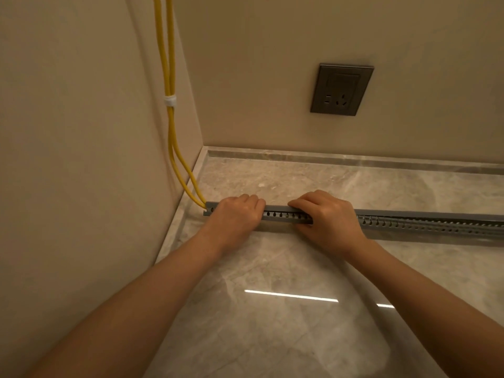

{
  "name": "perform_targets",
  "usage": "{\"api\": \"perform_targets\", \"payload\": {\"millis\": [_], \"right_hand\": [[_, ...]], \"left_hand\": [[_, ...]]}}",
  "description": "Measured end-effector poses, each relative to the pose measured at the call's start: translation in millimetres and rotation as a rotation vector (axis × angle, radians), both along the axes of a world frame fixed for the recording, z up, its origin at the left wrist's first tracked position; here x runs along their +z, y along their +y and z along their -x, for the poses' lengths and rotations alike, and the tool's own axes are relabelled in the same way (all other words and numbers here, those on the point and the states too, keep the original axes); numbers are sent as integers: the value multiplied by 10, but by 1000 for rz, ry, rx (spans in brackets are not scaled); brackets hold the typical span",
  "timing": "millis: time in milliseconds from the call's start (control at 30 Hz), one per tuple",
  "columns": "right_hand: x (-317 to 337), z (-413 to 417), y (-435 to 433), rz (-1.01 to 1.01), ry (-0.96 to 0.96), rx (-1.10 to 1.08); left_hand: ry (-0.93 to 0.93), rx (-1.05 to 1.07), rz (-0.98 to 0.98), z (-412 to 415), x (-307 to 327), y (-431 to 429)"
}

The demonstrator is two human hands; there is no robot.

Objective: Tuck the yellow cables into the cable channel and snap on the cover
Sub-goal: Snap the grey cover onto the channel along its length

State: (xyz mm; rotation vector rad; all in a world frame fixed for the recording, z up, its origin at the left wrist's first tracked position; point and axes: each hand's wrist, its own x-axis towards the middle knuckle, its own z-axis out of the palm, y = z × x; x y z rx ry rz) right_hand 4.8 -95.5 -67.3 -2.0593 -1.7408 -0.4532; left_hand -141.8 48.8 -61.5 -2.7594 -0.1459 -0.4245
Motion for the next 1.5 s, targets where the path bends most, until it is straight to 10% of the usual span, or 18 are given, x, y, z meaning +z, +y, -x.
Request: {"api": "perform_targets", "payload": {"millis": [1500], "right_hand": [[-29, -499, -385, -10, -108, -43]], "left_hand": [[-57, 10, 183, -437, 41, -208]]}}
